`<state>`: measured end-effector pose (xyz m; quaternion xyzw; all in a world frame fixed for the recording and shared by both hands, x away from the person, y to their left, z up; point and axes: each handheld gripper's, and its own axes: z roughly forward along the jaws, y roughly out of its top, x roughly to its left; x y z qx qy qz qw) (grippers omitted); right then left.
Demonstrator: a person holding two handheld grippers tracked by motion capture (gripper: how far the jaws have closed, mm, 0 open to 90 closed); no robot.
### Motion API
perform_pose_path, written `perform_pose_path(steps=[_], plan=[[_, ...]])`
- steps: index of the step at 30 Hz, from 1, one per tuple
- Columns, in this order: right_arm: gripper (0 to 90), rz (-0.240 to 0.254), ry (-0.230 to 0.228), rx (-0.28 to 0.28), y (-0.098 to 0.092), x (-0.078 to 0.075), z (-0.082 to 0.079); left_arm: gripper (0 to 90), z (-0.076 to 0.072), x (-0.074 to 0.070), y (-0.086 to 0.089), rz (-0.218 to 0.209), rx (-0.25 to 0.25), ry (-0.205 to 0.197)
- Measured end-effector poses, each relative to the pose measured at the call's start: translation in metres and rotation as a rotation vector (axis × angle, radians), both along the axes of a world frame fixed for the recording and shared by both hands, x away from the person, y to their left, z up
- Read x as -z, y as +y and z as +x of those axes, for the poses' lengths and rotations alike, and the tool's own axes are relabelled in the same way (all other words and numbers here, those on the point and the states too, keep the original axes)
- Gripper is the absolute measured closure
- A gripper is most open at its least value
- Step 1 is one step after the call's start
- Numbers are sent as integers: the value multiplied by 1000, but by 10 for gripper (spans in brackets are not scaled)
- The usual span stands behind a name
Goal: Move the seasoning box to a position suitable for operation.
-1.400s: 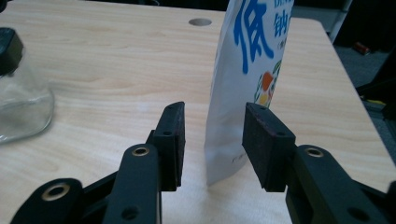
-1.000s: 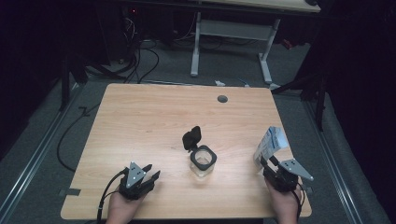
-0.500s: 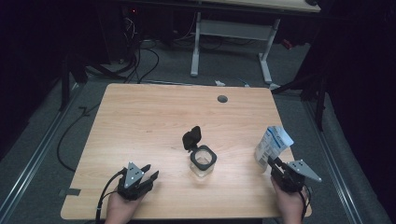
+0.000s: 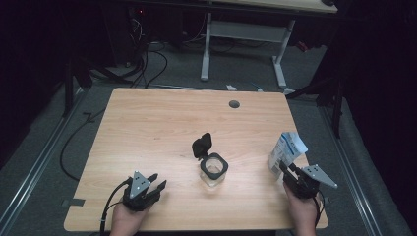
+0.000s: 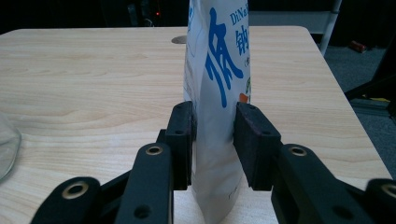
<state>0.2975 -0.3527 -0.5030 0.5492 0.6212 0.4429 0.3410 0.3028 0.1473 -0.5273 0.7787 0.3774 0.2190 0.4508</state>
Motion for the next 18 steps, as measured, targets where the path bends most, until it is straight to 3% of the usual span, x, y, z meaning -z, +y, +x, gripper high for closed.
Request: perform_pose_path(steps=[7, 13, 15, 18], plan=[[616, 8, -13, -4, 1, -2, 3, 570, -1, 0, 1, 2, 3, -3], [722, -9, -13, -3, 2, 0, 4, 568, -1, 0, 2, 4, 2, -3], [793, -21, -23, 2, 2, -1, 2, 568, -1, 1, 2, 1, 2, -1], [817, -24, -23, -1, 2, -2, 2, 567, -1, 1, 1, 1, 4, -2]])
